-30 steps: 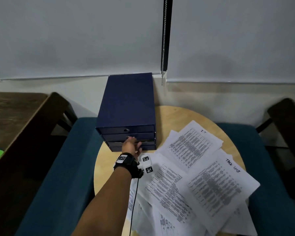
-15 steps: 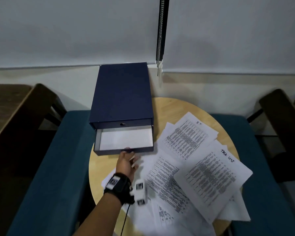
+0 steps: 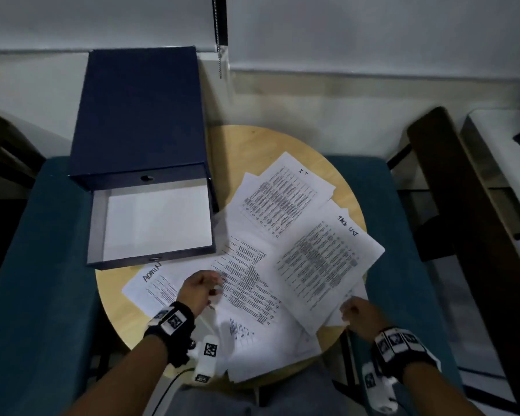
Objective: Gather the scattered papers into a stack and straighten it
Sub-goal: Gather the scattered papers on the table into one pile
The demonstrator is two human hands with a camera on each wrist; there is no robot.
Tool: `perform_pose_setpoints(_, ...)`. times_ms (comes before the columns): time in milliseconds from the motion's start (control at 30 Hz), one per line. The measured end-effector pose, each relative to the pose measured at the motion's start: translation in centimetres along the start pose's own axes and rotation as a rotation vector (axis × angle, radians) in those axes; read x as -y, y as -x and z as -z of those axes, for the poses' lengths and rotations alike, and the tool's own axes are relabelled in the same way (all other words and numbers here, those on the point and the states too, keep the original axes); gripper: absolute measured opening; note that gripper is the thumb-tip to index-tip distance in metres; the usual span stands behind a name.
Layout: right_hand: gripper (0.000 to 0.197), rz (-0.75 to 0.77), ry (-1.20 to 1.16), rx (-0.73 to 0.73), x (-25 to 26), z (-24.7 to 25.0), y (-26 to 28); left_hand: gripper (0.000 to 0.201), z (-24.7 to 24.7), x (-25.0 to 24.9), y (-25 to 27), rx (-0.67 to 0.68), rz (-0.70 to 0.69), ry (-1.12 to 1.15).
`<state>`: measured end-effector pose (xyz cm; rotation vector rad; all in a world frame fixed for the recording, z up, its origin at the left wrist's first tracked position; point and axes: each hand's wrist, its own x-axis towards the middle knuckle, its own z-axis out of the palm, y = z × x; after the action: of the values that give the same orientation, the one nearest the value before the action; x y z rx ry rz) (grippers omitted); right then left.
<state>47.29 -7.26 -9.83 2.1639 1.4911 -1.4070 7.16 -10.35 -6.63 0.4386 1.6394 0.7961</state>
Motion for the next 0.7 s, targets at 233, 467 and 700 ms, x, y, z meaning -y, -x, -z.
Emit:
perform_pose_setpoints(233,0.06,-0.146,-0.289,-0.087,2.8,1.9,-3.7,0.046,-11.1,-3.4,-4.3,0.167,-0.195,-0.873)
perform_pose_setpoints(467,0.089,-0.257,-0.73,-0.086,-0.5,0.6,-8.8,0.039,-17.3,-3.7,-5.1,0.051,-0.078,-1.112)
perform_pose_setpoints(700,0.071,-0.206,-0.662,-0.082,0.7,3.3,-6.9,0.015,-16.6,-2.6,-2.4,0.026,-0.12,-0.639)
